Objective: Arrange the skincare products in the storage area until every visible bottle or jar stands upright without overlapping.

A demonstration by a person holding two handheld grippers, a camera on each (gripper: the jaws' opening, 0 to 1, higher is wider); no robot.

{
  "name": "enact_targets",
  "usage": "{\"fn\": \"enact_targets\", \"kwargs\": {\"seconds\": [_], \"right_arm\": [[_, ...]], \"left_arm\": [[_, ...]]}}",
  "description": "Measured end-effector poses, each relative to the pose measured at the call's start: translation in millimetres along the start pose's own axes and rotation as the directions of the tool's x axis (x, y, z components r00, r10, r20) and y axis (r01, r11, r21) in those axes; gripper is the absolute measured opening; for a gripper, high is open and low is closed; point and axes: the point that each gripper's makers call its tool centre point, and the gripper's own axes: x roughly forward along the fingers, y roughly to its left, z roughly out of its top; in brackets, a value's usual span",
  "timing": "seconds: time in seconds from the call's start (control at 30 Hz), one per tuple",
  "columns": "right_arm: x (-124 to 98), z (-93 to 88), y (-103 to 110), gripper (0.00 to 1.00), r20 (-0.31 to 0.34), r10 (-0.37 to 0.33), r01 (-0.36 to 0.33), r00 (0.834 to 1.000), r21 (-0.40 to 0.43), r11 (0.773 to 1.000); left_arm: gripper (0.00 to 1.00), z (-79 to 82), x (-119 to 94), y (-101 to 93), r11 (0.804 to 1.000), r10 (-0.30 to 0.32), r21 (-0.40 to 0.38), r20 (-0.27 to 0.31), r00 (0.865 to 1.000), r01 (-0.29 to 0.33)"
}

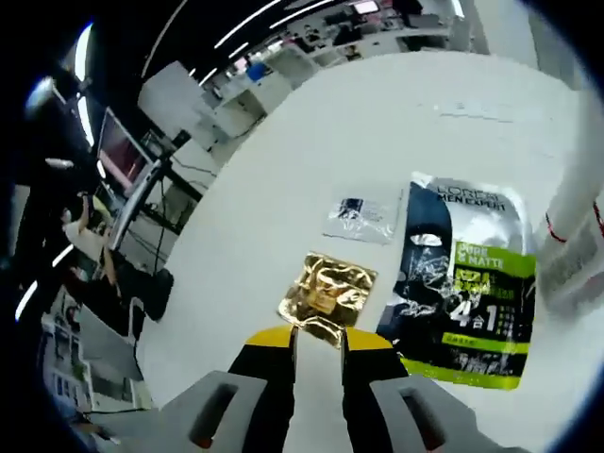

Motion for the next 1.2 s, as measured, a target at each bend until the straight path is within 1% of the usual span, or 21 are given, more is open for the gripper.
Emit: {"fn": "enact_targets", "kwargs": {"seconds": [0.03, 0.1, 0.13, 0.17, 0.2, 0.27, 0.3, 0.4, 0.43, 0.47, 0.53, 0.6, 0.63, 0.67, 0.73, 0.83, 0.9, 1.0, 1.03, 1.1, 1.2], "right_arm": [[1, 5.8, 1, 0.13, -0.010, -0.009, 0.008, 1.000, -0.101, 0.995], [4, 11.5, 4, 0.15, -0.031, -0.011, 0.005, 0.999, -0.191, 0.982], [6, 16.7, 4, 0.15, -0.039, -0.017, 0.006, 0.999, -0.268, 0.963], [8, 19.1, 4, 0.15, -0.047, -0.023, 0.007, 0.999, -0.312, 0.950], [11, 21.4, 3, 0.15, -0.068, -0.035, 0.007, 0.997, -0.376, 0.927], [14, 22.4, 3, 0.17, -0.094, -0.042, -0.002, 0.995, -0.419, 0.908], [16, 23.5, 0, 0.18, -0.096, -0.051, 0.004, 0.994, -0.437, 0.900], [22, 22.2, -4, 0.21, -0.123, -0.064, 0.000, 0.990, -0.463, 0.887], [24, 22.4, -5, 0.22, -0.130, -0.072, -0.002, 0.989, -0.494, 0.870], [26, 20.1, -5, 0.23, -0.142, -0.070, -0.012, 0.987, -0.510, 0.860], [29, 15.2, -4, 0.24, -0.160, -0.069, -0.022, 0.985, -0.508, 0.861], [30, 11.0, -2, 0.23, -0.164, -0.063, -0.031, 0.984, -0.513, 0.858], [32, 4.5, -1, 0.23, -0.186, -0.058, -0.047, 0.981, -0.515, 0.856], [31, 7.1, -2, 0.23, -0.161, -0.061, -0.037, 0.985, -0.543, 0.839], [30, 7.5, -3, 0.22, -0.160, -0.062, -0.043, 0.985, -0.579, 0.814], [30, 9.0, -5, 0.21, -0.173, -0.047, -0.061, 0.984, -0.568, 0.821], [30, 11.0, -10, 0.19, -0.177, -0.062, -0.049, 0.982, -0.561, 0.827], [29, 12.4, -12, 0.16, -0.179, -0.062, -0.047, 0.982, -0.546, 0.836], [29, 12.5, -12, 0.16, -0.181, -0.065, -0.046, 0.981, -0.547, 0.836], [30, 13.2, -13, 0.15, -0.186, -0.065, -0.052, 0.980, -0.565, 0.823], [30, 13.9, -13, 0.15, -0.200, -0.065, -0.062, 0.978, -0.567, 0.821]], "left_arm": [[0.00, -0.3, 0, 0.4, 1.000, 0.001, 0.001, -0.002, 1.000, -0.001], [0.00, -0.3, 0, 0.4, 1.000, 0.001, 0.000, -0.001, 1.000, -0.001], [0.00, -0.4, 0, 0.6, 1.000, 0.002, 0.000, -0.002, 1.000, -0.002], [0.00, -0.8, 0, 0.5, 1.000, 0.001, -0.001, -0.004, 1.000, -0.001], [0.00, -0.9, 0, 0.5, 1.000, 0.002, -0.001, -0.004, 1.000, -0.002], [0.00, -1.4, 0, 0.5, 1.000, 0.001, -0.003, -0.007, 1.000, -0.001], [0.00, -1.7, 0, 0.6, 1.000, 0.002, -0.002, -0.008, 1.000, -0.002], [0.00, -2.4, 0, 0.8, 1.000, 0.003, -0.004, -0.011, 1.000, -0.003], [0.00, -2.6, 0, 1.1, 1.000, 0.004, -0.005, -0.012, 1.000, -0.004], [0.00, -3.2, 1, 1.1, 1.000, 0.003, -0.007, -0.015, 1.000, -0.003], [0.00, -3.5, 1, 1.3, 1.000, 0.004, -0.006, -0.016, 1.000, -0.004], [0.00, -3.6, 1, 1.2, 1.000, 0.003, -0.008, -0.017, 1.000, -0.004], [0.00, -3.6, 1, 1.4, 1.000, 0.004, -0.007, -0.017, 1.000, -0.004], [0.00, -3.9, 1, 1.1, 1.000, 0.002, -0.007, -0.019, 1.000, -0.002], [0.00, -4.0, 1, 0.9, 1.000, 0.001, -0.005, -0.019, 1.000, -0.002], [0.00, -5.3, 2, -0.2, 1.000, -0.004, -0.004, -0.026, 1.000, 0.004], [0.00, -5.6, 2, -0.6, 1.000, -0.006, -0.002, -0.027, 1.000, 0.006], [0.00, -6.4, 2, -0.3, 1.000, -0.006, -0.003, -0.030, 1.000, 0.006], [0.00, -6.4, 2, -0.1, 1.000, -0.006, -0.003, -0.030, 1.000, 0.006], [0.00, -6.2, 2, 0.0, 1.000, -0.006, -0.005, -0.028, 1.000, 0.006], [0.00, -7.0, 3, -1.3, 1.000, -0.011, 0.001, -0.033, 0.999, 0.012]]}}
